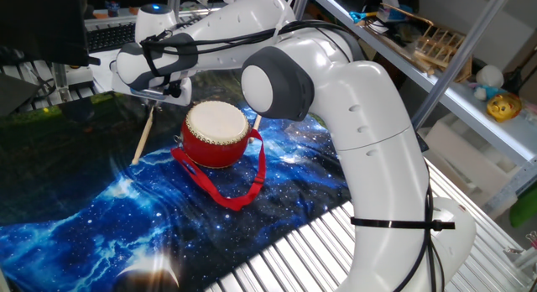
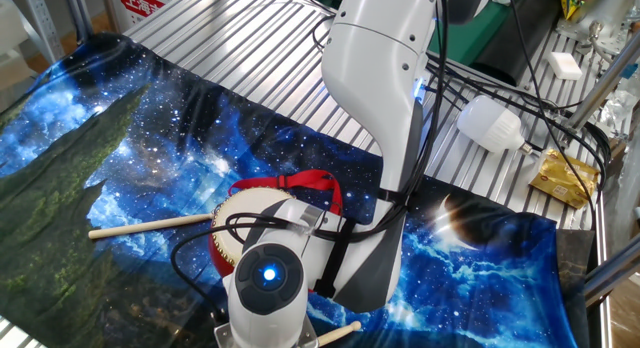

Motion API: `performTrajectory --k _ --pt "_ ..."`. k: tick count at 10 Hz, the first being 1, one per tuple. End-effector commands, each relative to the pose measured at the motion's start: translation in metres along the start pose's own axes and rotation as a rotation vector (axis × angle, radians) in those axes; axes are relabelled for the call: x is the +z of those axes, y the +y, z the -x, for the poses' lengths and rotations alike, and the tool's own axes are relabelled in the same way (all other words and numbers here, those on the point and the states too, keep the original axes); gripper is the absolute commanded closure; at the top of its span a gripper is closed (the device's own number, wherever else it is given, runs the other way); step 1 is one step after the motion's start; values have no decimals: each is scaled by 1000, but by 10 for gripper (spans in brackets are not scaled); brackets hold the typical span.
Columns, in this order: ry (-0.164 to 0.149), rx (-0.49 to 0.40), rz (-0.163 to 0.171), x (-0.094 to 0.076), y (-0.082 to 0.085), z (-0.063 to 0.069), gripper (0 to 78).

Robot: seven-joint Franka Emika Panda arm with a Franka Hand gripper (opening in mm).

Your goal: Play the drum

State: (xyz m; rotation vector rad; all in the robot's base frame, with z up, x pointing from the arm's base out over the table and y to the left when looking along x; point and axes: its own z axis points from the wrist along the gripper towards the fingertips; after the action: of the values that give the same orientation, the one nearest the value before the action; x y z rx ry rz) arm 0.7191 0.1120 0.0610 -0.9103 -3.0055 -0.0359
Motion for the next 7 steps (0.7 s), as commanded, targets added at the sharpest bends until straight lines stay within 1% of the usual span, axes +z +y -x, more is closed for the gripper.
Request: performTrajectory --k 1,5,6,7 --pt "-10 2 -4 -2 0 1 764" --pt "-10 2 -4 -2 0 1 764" --pt "16 7 1 -23 -4 -1 764" --pt "17 3 0 -24 -4 -1 764"
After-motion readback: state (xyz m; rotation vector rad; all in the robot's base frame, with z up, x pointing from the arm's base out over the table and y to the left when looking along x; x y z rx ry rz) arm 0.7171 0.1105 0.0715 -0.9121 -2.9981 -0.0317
